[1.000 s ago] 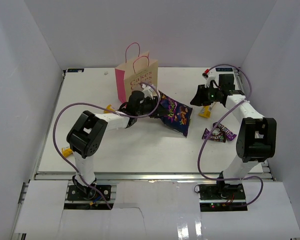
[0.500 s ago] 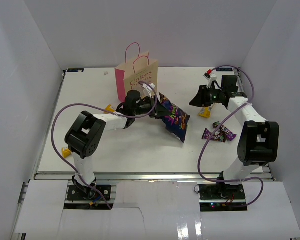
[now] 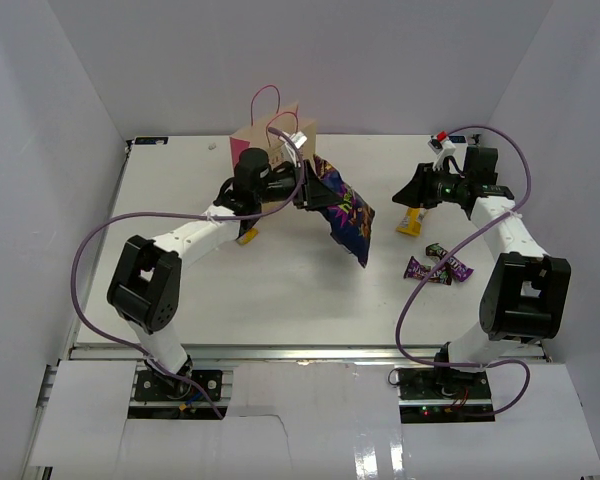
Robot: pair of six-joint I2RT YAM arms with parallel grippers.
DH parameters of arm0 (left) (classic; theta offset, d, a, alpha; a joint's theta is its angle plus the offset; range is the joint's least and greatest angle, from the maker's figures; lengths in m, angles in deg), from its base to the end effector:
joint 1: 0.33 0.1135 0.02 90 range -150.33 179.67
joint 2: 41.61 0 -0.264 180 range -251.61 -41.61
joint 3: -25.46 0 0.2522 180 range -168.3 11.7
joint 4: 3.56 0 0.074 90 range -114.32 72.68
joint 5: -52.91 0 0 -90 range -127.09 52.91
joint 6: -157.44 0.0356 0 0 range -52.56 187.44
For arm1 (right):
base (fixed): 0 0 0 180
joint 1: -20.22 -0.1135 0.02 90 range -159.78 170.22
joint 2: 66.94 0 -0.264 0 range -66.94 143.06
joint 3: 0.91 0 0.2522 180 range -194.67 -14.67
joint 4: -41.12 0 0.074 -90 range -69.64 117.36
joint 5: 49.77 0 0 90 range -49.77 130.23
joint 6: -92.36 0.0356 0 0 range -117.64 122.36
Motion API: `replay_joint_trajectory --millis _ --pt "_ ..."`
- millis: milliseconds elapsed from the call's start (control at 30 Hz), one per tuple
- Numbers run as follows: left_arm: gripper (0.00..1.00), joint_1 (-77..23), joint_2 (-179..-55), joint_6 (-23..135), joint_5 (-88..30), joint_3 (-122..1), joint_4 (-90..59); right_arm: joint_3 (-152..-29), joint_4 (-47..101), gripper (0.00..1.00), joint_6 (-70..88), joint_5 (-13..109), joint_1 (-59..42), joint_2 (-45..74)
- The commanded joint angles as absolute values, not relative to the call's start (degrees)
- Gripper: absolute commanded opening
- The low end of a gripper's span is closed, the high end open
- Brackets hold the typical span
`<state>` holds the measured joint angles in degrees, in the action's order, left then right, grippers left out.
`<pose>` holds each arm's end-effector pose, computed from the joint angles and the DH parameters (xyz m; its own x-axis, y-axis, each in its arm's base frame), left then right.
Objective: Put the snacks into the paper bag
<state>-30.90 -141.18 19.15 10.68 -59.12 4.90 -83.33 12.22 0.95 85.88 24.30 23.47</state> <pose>0.3351 -0.2286 0.2975 -0.7932 -0.1142 -0.5982 0.5758 0.1793 -0.7977 0.3517 0.0004 0.2831 -0.5858 0.0245 -0.8101 -0.5353 0.7388 0.4094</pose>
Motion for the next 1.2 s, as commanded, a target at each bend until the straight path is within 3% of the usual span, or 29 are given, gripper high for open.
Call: replay_joint_trajectory --millis 0,100,333,767,1167 --pt "0.00 -30.74 -134.86 22.78 13.18 -66.59 3.00 -83.40 13.47 0.41 1.75 87.78 24.53 21.92" --pt "0.00 -29.96 -135.56 26.73 12.74 -74.23 -4.64 -83.31 13.47 0.41 1.66 87.70 24.53 21.92" --pt "0.00 -25.48 -143.55 34.31 14.58 -105.23 -27.42 -82.52 13.65 0.41 1.57 87.70 24.61 22.18" --pt "0.00 -14.58 -150.06 25.78 19.86 -122.31 -15.14 -80.41 14.70 0.41 1.57 87.96 24.61 22.53" --pt "0.00 -6.93 -153.58 18.22 21.53 -127.95 -4.66 -76.46 16.37 0.41 1.92 88.66 24.61 21.83"
